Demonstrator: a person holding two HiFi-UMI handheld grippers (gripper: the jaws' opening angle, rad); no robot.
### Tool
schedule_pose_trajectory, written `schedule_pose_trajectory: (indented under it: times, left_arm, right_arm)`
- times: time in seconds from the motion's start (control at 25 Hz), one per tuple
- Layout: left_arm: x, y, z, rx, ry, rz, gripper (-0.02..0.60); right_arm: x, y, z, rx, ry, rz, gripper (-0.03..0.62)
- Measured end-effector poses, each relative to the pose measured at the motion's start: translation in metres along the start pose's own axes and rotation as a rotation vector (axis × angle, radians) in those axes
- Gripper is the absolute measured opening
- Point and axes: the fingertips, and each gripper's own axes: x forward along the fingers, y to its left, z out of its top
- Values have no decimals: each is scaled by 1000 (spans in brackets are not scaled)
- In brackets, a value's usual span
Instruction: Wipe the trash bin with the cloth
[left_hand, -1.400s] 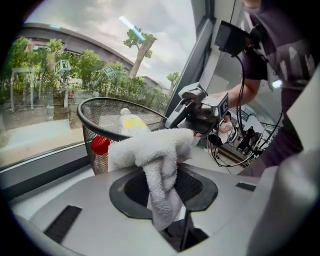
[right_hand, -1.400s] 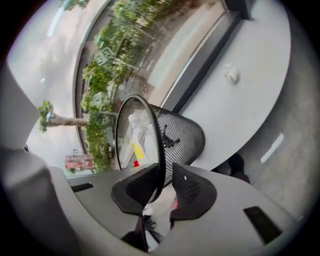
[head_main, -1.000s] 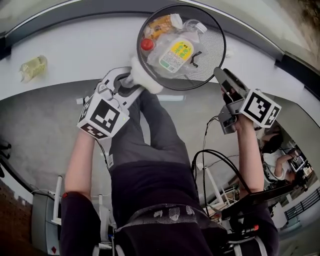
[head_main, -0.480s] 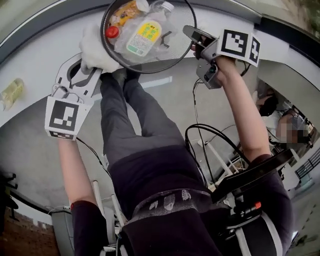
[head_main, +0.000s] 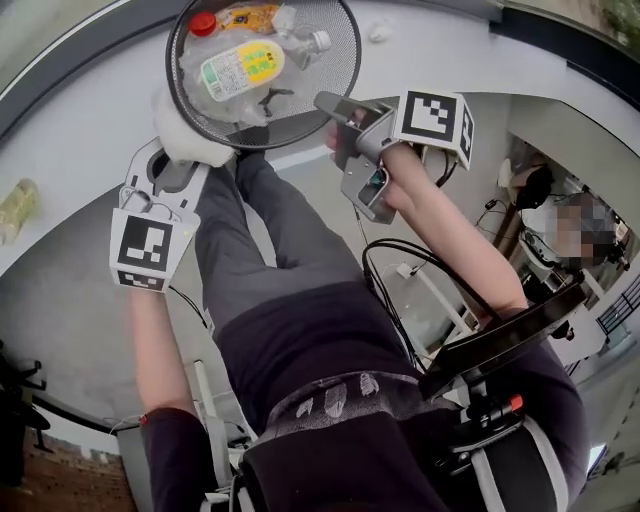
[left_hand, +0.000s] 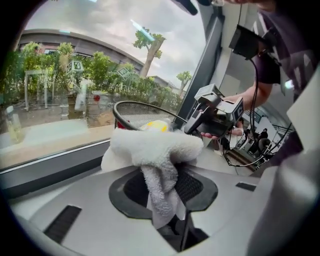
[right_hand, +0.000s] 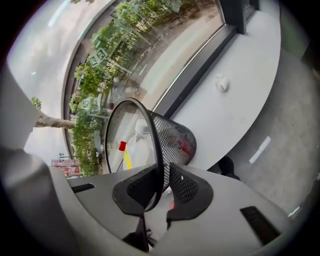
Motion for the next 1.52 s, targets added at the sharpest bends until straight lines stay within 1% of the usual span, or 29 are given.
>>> schedule_pose_trajectory:
  times: [0.08, 0.12, 0.24, 0.32, 0.4, 0.48, 0.52, 0.6, 0.68, 0.76, 0.8, 0.84, 0.88, 0.92, 0.96, 1.04, 1.08, 1.16, 1.24, 1.36, 1.44, 1.52]
  left_arm:
    - [8, -13, -3, -7, 11, -24, 107]
    - [11, -18, -5, -13, 15, -31, 107]
    - [15, -29, -12, -22, 35, -52, 107]
    - [18, -36, -12, -11, 43, -63, 107]
    - [18, -36, -10, -17, 33, -59, 107]
    - [14, -29, -9, -21, 27, -50, 107]
    - [12, -26, -10, -14, 28, -47, 108]
    - [10, -21, -11, 9, 32, -42, 108]
    - [8, -14, -9, 32, 38, -32, 109]
    - [3, -5, -5, 44, 41, -4, 108]
    - [0, 1, -3, 46, 40, 18, 108]
    - [-4, 8, 0, 47, 37, 42, 109]
    - [-7, 14, 3, 46, 31, 63, 108]
    - [-10, 19, 7, 46, 23, 81, 108]
    - [-11, 23, 11, 48, 14, 93, 107]
    - [-11, 29, 17, 65, 7, 114, 108]
    - [-11, 32, 19, 82, 12, 127, 107]
    - [-10, 36, 19, 112, 24, 156, 108]
    - [-9, 37, 17, 118, 27, 165, 107]
    - [-10, 30, 12, 115, 30, 143, 107]
    - [-9, 21, 7, 104, 28, 122, 107]
    - [-5, 10, 1, 96, 39, 96, 107]
  right_arm:
    - [-2, 0, -3, -17, -23, -9, 51]
    - [-1, 1, -2, -57, -35, -22, 51]
    - [4, 8, -6, -270, -37, -81, 66]
    - [1, 10, -8, -401, -17, -97, 98]
    - [-8, 7, -3, -463, 1, -90, 157]
    - [-20, 4, 12, -526, -18, -100, 200]
    - [-26, 4, 25, -587, -43, -117, 207]
    - [-36, 15, 55, -761, -100, -158, 212]
    - [-36, 34, 84, -924, -131, -176, 212]
    - [-25, 50, 99, -1019, -101, -166, 212]
    - [-18, 53, 101, -1039, -64, -153, 212]
    - [-12, 54, 99, -1037, -22, -131, 210]
    - [-8, 54, 96, -1009, 14, -97, 210]
    - [-7, 52, 93, -956, 36, -58, 209]
    - [-8, 49, 89, -875, 43, -25, 182]
    - [-14, 40, 86, -661, 17, -1, 52]
    - [-15, 37, 86, -577, -2, 4, 49]
    - [-15, 37, 82, -494, -16, 32, 49]
    - [-17, 34, 72, -405, -6, 64, 49]
    - [-20, 20, 45, -180, 34, 120, 51]
    - [-21, 11, 26, -40, 37, 161, 51]
    - [-21, 6, 12, 52, 11, 197, 52]
